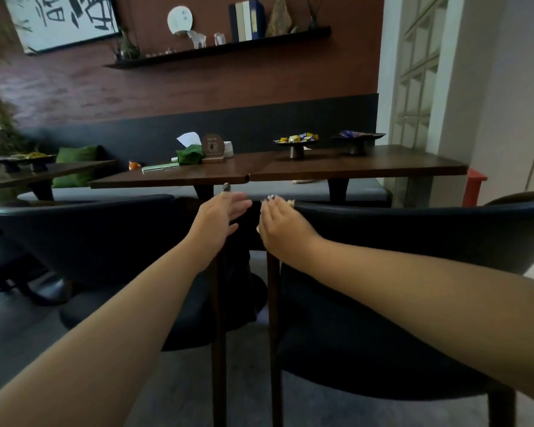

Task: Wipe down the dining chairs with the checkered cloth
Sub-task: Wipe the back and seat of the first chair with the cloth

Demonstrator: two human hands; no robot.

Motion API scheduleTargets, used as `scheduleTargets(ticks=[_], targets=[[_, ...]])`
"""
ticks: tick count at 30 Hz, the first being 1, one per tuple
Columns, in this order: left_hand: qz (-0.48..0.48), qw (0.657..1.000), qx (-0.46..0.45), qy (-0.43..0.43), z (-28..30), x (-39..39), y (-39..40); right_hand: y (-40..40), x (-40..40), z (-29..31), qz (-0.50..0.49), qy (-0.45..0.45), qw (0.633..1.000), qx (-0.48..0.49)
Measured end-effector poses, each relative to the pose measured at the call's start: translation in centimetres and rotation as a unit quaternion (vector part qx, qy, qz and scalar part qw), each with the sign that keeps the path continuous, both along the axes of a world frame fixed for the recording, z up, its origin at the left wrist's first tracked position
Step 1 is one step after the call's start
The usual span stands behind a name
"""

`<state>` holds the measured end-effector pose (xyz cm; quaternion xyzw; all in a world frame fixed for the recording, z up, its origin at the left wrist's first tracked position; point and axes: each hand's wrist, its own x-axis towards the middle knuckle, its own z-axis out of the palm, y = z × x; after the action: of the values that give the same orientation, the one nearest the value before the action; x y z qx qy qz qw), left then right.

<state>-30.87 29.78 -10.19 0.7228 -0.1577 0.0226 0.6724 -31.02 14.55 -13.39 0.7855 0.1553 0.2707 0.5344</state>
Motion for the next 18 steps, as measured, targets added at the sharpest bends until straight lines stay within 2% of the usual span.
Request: scheduleTargets(ticks=[2, 5, 11, 13, 15, 18], targets=[[-0.009, 1.0, 0.012, -0.021, 1.1, 0.5, -0.8, 0.0, -0.3, -0.1, 0.007, 0.0, 1.0, 0.013], [-0.034, 0.998, 0.043, -0.031, 1.8, 1.1, -2.2, -0.6, 0.1, -3.5, -0.012, 0.062, 0.997, -0.048], [-0.073, 0.986, 0.136, -0.069, 0.3, 1.6, -3.2, -0.6, -1.6, -6.4, -0.04, 0.191, 0.978, -0.07], [-0.073, 0.984, 0.14, -0.081, 0.0, 2.0, -3.0, -0.9, -3.4, -5.4, -0.006, 0.157, 0.987, -0.011], [-0.077, 0.986, 0.124, -0.082, 0.2, 2.4, -3.0, -2.0, -4.9, -3.4, 0.084, 0.05, 0.993, 0.071], [-0.082, 0.99, 0.088, -0.076, 0.9, 2.7, -4.1, -3.8, -6.0, -0.9, 0.176, -0.067, 0.971, 0.149]])
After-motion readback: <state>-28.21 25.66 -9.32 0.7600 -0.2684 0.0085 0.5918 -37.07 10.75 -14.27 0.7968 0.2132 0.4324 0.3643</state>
